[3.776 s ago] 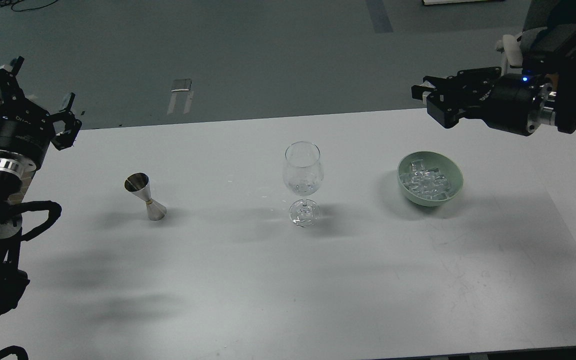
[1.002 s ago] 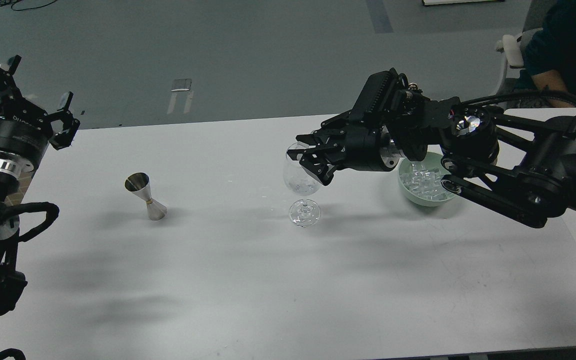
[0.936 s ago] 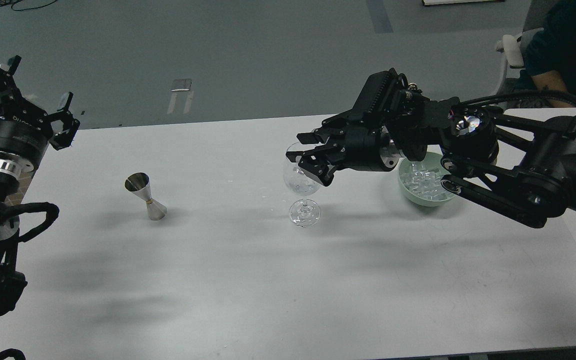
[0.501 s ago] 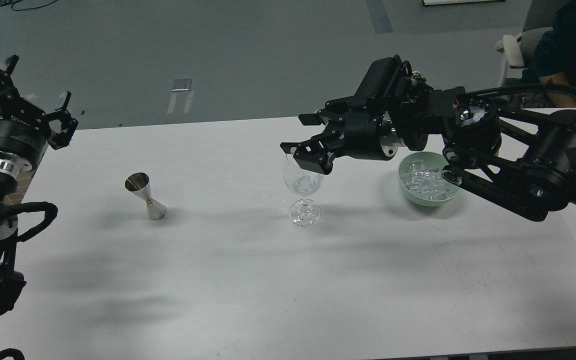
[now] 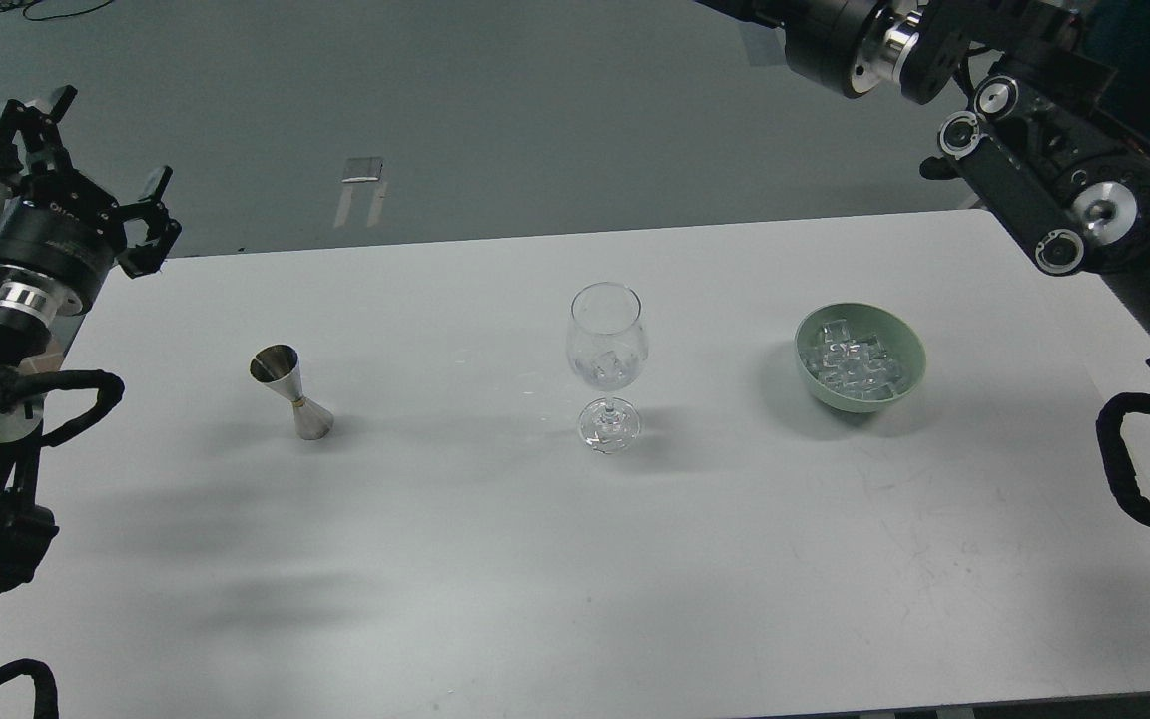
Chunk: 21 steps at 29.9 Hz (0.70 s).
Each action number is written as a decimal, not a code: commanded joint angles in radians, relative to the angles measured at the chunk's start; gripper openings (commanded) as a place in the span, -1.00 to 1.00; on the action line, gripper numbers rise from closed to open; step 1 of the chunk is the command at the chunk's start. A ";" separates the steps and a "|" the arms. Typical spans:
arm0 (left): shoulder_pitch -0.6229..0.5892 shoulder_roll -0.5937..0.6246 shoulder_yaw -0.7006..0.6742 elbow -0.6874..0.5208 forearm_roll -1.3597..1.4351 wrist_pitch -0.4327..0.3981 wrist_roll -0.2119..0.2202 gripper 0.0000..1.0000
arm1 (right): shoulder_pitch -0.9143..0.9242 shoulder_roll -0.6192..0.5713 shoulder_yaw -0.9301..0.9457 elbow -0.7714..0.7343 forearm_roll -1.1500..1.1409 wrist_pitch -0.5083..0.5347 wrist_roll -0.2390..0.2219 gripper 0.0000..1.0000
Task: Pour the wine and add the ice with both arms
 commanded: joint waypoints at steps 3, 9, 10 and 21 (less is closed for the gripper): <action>-0.039 -0.012 0.023 -0.004 -0.007 0.015 0.021 0.87 | 0.021 0.042 0.032 -0.114 0.315 -0.001 0.000 1.00; -0.062 -0.067 0.060 0.002 0.008 0.033 -0.104 0.97 | 0.021 0.067 0.029 -0.218 0.677 -0.011 0.003 1.00; -0.060 -0.066 0.101 0.005 0.007 0.025 -0.109 0.97 | 0.019 0.087 0.031 -0.245 0.737 -0.014 0.003 1.00; -0.213 -0.141 0.210 0.192 0.007 -0.022 -0.072 0.97 | -0.016 0.128 0.043 -0.342 0.956 -0.037 0.030 1.00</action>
